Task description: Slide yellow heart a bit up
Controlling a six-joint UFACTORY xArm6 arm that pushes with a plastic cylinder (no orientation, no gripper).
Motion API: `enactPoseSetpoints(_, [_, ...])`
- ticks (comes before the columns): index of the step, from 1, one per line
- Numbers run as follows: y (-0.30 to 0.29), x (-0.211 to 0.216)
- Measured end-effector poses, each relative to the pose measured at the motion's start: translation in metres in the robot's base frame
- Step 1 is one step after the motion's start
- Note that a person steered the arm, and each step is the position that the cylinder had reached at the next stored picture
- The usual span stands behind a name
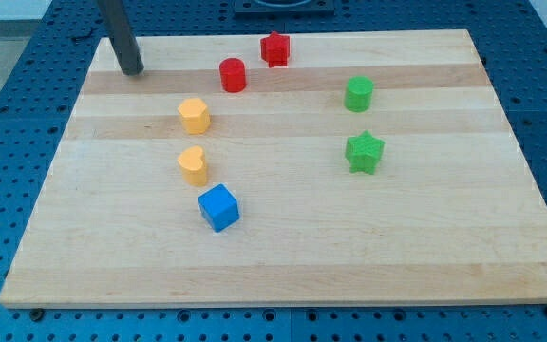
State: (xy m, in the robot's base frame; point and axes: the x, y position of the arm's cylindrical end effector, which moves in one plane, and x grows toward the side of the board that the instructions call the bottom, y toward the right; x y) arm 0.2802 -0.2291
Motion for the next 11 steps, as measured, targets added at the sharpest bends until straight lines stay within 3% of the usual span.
enactPoseSetpoints(6, [0.009,0.143])
enactPoseSetpoints(8, [0.061,0.206])
enactPoseSetpoints(9, [0.092,0.203])
enactPoseSetpoints(11, [0.097,0.133])
